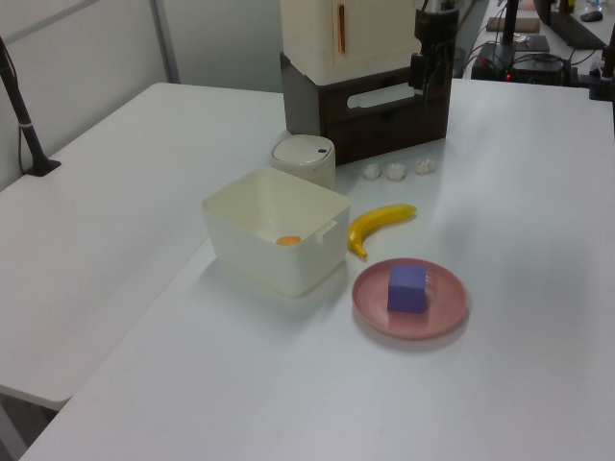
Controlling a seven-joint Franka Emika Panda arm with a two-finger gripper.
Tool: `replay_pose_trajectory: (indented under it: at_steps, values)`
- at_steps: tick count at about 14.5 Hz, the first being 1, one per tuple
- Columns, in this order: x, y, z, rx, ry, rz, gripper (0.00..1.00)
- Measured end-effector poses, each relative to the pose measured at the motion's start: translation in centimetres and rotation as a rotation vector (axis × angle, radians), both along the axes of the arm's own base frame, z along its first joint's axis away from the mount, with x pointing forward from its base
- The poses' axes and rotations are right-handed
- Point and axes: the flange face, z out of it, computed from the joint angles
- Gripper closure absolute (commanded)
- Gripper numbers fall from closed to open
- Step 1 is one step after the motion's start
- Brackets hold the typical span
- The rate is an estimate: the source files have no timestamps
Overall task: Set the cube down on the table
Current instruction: 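Move the open gripper toward the purple cube on the pink plate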
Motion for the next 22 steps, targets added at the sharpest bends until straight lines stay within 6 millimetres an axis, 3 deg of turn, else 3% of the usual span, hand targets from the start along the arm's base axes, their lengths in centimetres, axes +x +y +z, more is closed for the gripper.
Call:
replay_pose_trajectory:
  at_steps: [6, 18, 22]
  values:
    - [-0.3, -1.8, 0.6, -0.002, -0.009, -0.003, 0.00]
    - [-0.8, -1.7, 0.2, 0.002, 0.042, 0.003, 0.00]
    - [-0.8, -0.5, -0.2, 0.004, 0.058, 0.022, 0.00]
